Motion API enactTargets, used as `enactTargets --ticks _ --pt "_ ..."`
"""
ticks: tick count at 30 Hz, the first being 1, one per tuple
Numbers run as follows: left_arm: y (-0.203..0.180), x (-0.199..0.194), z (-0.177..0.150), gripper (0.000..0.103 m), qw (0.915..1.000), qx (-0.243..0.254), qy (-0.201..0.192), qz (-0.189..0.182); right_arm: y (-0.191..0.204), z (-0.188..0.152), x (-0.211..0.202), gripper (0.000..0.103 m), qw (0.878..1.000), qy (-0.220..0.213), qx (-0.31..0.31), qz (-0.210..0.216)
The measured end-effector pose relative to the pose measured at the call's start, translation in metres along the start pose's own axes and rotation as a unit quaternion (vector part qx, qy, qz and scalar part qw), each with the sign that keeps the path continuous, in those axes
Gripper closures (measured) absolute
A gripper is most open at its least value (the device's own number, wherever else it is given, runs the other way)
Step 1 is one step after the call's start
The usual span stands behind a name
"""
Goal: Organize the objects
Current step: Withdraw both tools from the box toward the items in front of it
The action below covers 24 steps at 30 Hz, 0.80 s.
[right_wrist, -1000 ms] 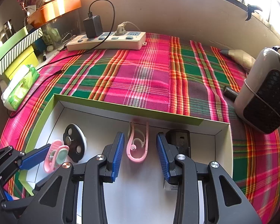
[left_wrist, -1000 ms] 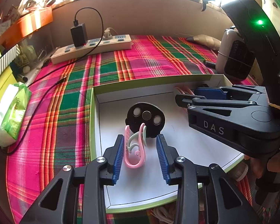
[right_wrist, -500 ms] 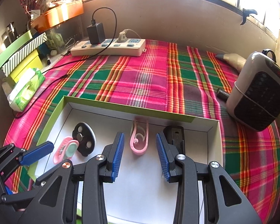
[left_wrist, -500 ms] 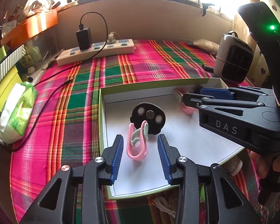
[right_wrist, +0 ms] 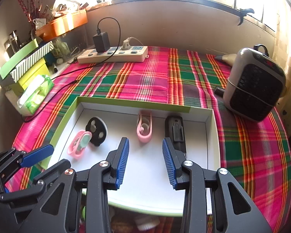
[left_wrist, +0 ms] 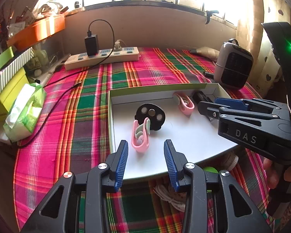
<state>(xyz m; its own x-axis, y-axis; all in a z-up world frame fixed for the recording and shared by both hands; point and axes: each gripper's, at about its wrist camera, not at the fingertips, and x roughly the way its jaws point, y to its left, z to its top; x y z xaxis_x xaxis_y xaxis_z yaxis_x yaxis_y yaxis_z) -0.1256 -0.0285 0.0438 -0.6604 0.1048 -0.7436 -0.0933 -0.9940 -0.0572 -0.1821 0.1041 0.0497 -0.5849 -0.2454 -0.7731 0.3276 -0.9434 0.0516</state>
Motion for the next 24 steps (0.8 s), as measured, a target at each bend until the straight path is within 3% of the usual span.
enactTargets --ticks 14,24 --pt "0.005 -0.029 -0.028 0.066 0.9997 -0.017 -0.008 -0.016 0.002 -0.039 -0.041 0.066 1.000 -0.030 0.004 -0.004" --pt "-0.001 -0.035 -0.051 0.059 0.9990 -0.015 0.004 -0.041 0.001 -0.072 -0.062 0.061 0.999 -0.042 0.010 -0.004"
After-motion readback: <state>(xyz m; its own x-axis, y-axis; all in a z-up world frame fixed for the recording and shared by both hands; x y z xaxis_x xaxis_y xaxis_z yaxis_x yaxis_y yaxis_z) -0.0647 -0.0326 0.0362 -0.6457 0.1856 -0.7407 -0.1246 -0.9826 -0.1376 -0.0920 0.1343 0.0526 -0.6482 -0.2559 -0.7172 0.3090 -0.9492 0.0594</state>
